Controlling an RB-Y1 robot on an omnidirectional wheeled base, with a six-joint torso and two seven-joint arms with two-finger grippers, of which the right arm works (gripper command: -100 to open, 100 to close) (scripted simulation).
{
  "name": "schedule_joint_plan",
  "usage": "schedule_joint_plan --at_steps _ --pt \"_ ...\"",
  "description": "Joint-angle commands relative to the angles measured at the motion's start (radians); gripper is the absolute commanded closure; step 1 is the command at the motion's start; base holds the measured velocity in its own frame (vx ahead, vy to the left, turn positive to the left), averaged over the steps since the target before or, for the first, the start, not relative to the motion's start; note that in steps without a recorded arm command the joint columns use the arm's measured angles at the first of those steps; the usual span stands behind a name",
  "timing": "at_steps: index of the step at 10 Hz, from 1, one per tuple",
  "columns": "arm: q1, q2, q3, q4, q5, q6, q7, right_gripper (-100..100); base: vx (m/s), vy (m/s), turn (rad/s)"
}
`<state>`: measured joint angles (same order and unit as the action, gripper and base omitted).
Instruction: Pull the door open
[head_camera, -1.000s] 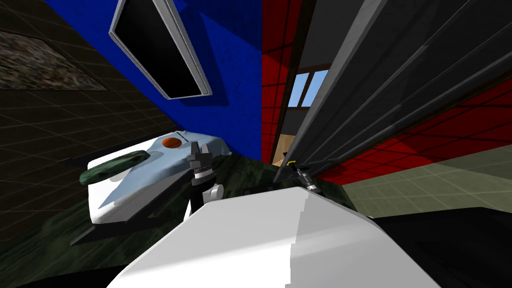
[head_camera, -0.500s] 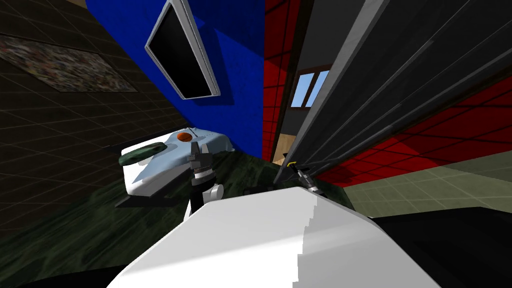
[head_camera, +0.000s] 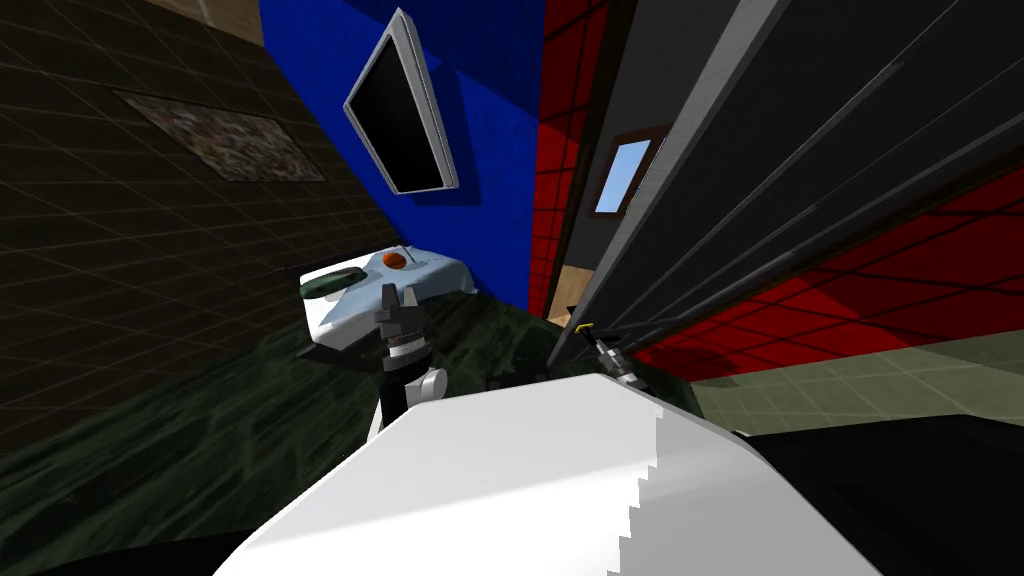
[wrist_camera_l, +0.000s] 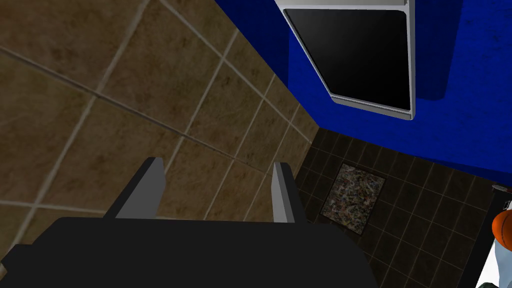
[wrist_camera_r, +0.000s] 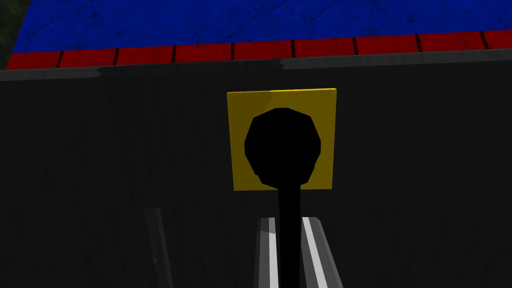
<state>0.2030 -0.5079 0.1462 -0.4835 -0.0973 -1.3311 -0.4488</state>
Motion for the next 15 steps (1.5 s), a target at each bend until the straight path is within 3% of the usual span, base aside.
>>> schedule_joint_plan --at_steps 1,15 --pt "-0.003 -0.003 0.001 0.016 -0.001 -0.014 -0.003 100 -0.243 -0.062 0.158" --pt "-0.035 -0.007 0.011 0.053 0.003 -0.025 -0.011 100 -0.187 -0.061 0.136"
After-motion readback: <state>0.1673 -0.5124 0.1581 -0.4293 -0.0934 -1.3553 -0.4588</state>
